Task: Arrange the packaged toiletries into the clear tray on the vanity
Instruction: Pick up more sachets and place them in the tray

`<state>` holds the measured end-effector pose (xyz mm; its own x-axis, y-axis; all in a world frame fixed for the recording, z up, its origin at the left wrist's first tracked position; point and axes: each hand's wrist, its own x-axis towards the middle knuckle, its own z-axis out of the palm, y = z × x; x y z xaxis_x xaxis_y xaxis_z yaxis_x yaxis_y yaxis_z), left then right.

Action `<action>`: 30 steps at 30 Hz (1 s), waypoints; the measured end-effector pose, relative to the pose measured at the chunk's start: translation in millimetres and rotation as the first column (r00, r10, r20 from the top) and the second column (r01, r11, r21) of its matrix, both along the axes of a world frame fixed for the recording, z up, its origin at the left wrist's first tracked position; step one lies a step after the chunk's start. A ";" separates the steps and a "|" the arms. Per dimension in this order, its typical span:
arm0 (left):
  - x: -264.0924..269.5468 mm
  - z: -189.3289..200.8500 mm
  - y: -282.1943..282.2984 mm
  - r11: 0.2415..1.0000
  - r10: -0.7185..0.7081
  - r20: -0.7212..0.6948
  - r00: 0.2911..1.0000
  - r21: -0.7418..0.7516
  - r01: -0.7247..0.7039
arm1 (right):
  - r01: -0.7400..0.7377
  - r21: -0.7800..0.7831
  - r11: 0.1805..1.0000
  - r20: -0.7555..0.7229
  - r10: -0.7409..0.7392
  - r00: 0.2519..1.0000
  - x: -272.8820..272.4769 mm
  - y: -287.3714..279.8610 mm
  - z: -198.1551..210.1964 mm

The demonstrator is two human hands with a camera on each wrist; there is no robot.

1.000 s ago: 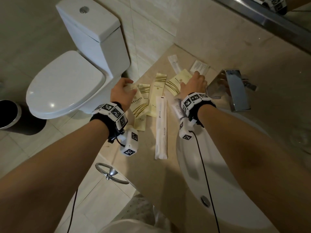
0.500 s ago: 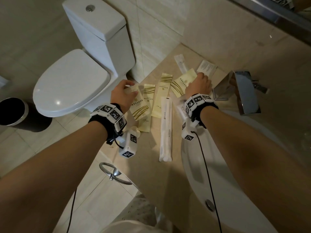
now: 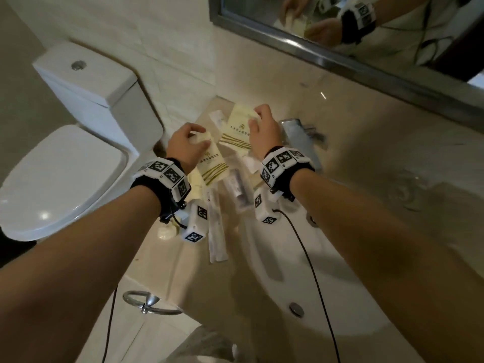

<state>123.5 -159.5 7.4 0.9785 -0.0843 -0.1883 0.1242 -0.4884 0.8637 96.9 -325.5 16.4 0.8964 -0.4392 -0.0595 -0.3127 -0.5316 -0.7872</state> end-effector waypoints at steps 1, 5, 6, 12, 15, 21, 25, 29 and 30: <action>-1.9 5.5 -12.4 0.999 -0.035 0.011 0.999 0.004 0.035 | 0.006 0.003 1.000 0.042 -0.006 0.999 -5.3 -7.4 7.1; -13.2 31.0 -68.8 0.989 -0.147 0.058 0.987 0.003 0.147 | 0.127 -0.030 0.991 0.090 -0.124 0.988 -34.6 -52.4 36.3; -18.3 36.0 -83.9 0.985 -0.173 0.062 0.983 -0.009 0.174 | 0.172 -0.042 0.984 0.094 -0.168 0.981 -45.5 -66.8 42.0; -66.7 56.9 -172.1 0.935 -0.348 0.085 0.934 -0.046 0.353 | 0.451 -0.081 0.889 0.116 -0.441 0.890 -131.8 -162.1 53.6; -96.4 55.4 -213.4 0.893 -0.447 0.043 0.893 -0.042 0.449 | 0.569 -0.092 0.817 0.102 -0.561 0.822 -183.3 -201.2 50.7; -175.9 39.2 -284.9 0.789 -0.612 -0.014 0.791 -0.084 0.609 | 0.747 -0.093 0.658 -0.015 -0.751 0.660 -306.2 -257.3 31.4; -221.7 24.3 -316.2 0.749 -0.662 -0.067 0.747 -0.117 0.653 | 0.864 -0.055 0.501 -0.202 -0.853 0.482 -376.7 -272.4 20.1; -253.1 8.8 -336.0 0.697 -0.717 -0.088 0.691 -0.116 0.708 | 0.708 -0.294 0.642 -0.512 -0.732 0.451 -426.1 -265.1 14.7; -257.4 5.5 -338.3 0.690 -0.723 -0.097 0.684 -0.111 0.715 | 0.619 -0.370 0.693 -0.576 -0.694 0.433 -436.1 -255.3 19.1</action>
